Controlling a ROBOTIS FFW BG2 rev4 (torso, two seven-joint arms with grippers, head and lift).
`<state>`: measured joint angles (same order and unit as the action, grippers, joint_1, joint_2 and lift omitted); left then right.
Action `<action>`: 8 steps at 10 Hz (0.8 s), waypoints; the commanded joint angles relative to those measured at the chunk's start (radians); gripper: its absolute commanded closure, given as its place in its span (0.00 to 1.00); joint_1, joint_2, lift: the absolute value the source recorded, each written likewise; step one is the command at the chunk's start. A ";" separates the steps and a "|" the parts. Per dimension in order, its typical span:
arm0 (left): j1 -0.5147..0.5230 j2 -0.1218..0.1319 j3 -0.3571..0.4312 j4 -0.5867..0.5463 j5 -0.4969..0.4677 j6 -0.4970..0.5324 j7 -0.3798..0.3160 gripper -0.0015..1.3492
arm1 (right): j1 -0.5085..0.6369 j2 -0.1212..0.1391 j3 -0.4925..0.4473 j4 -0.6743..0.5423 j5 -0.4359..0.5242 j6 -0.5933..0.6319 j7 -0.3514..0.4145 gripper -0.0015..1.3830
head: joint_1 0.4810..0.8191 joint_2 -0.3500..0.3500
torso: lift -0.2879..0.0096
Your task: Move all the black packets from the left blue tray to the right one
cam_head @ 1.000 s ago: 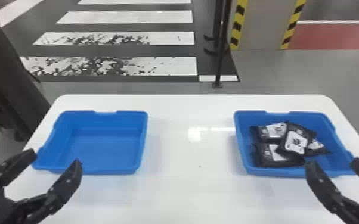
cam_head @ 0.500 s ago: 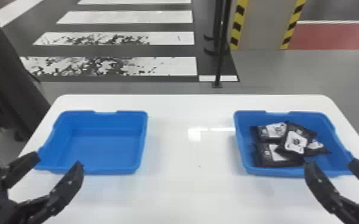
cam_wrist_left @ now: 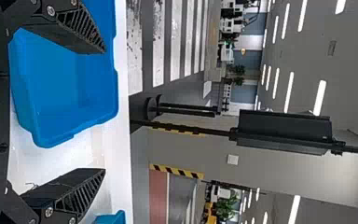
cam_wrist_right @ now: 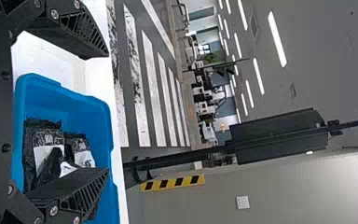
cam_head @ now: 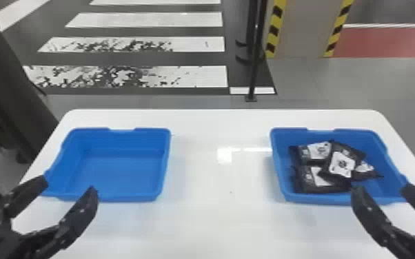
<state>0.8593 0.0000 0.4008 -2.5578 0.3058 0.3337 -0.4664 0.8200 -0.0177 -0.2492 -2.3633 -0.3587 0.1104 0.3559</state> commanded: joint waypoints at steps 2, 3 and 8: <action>0.000 -0.003 0.000 0.002 0.005 0.000 -0.001 0.10 | 0.000 -0.002 0.002 0.003 -0.008 0.000 0.000 0.11 | 0.63 0.54 | 0.50; 0.000 -0.003 0.000 0.004 0.005 0.000 -0.001 0.10 | -0.003 -0.002 0.004 0.003 -0.008 0.000 0.000 0.11 | 0.63 0.54 | 0.50; 0.000 -0.003 0.000 0.009 0.019 0.002 -0.001 0.10 | -0.003 -0.002 0.006 0.006 -0.014 0.000 0.002 0.11 | 0.63 0.55 | 0.50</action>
<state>0.8589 0.0000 0.4008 -2.5488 0.3249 0.3362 -0.4678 0.8172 -0.0199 -0.2430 -2.3566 -0.3715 0.1104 0.3561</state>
